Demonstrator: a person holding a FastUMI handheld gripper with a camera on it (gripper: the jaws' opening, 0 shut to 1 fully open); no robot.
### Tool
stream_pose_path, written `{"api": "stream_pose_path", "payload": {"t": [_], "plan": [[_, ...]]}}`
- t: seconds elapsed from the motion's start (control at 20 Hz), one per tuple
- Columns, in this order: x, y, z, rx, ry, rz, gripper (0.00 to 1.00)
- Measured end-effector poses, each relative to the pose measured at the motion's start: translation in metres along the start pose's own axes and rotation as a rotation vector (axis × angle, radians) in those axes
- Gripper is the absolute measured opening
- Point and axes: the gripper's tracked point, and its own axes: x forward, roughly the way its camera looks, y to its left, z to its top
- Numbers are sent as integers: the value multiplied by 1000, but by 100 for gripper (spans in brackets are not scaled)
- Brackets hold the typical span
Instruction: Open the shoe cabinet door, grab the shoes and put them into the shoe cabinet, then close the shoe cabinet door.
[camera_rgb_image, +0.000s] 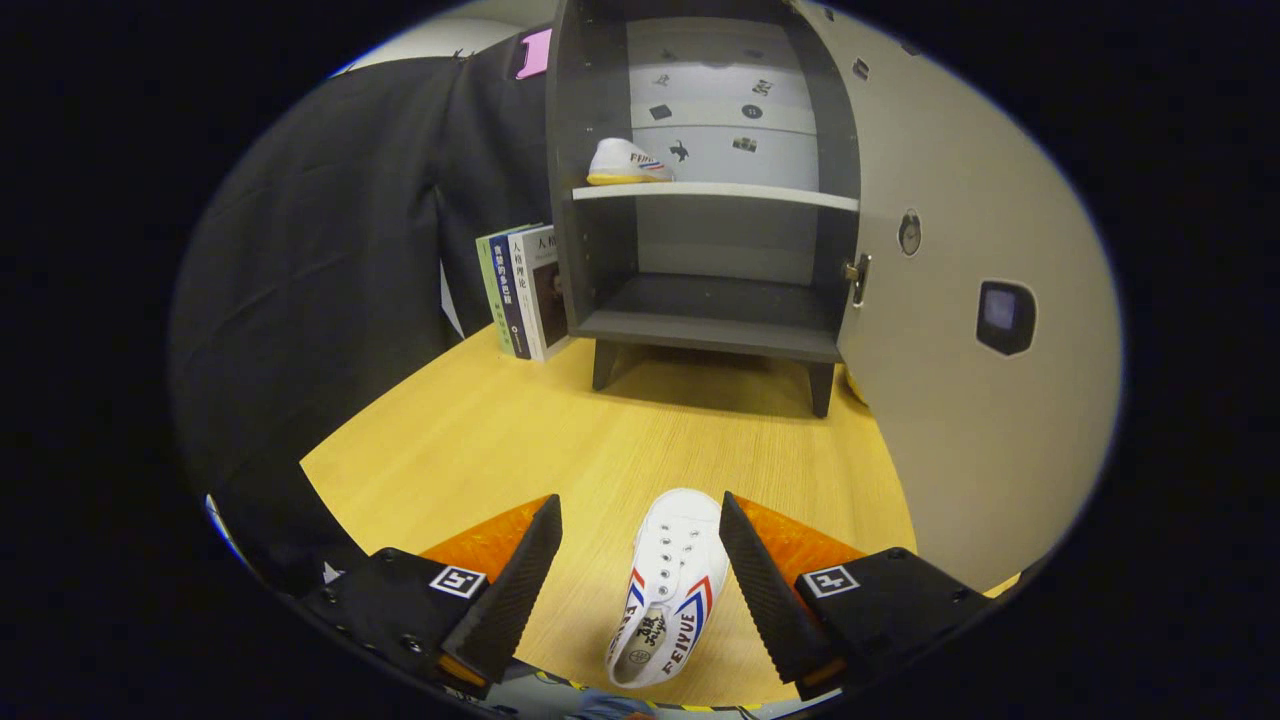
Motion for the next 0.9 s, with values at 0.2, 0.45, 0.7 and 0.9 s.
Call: {"api": "stream_pose_path", "payload": {"t": [0.2,0.45,0.7,0.9], "plan": [[24,3,-32,-8,102,6,99],[40,9,-59,-26,188,20,99],[54,12,-87,-15,297,19,95],[62,9,-100,-34,342,-14,91]]}}
